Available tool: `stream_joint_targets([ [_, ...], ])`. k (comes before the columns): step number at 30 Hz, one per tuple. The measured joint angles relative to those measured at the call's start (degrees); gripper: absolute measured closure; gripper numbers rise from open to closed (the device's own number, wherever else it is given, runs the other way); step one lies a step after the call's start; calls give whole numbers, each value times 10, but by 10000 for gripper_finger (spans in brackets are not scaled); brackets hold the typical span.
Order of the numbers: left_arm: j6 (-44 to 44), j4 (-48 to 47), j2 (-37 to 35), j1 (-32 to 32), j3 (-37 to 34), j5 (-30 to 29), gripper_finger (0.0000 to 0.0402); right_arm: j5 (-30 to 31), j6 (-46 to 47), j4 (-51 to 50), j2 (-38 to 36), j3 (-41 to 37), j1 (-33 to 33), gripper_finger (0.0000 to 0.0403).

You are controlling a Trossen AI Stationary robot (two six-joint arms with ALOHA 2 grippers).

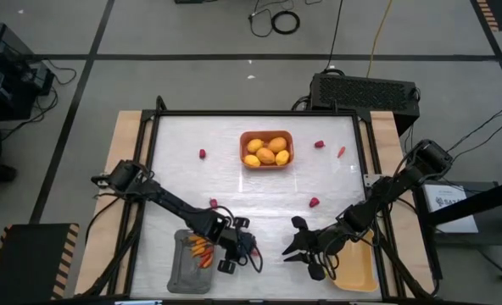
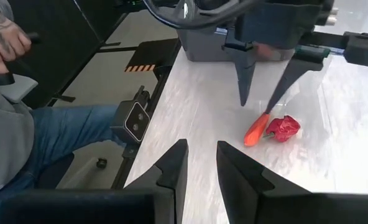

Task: Sort produce into baskets
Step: Put the orange chili pepper into the black bin

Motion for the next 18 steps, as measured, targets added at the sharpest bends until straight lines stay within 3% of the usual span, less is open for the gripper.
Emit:
stream_joint_targets([
  [5, 0, 0, 3, 0, -4, -39, 256, 0, 0, 0, 0, 0, 0, 326],
  [18, -4, 12, 28, 0, -4, -22, 258, 0, -2, 0, 0, 0, 0, 326],
])
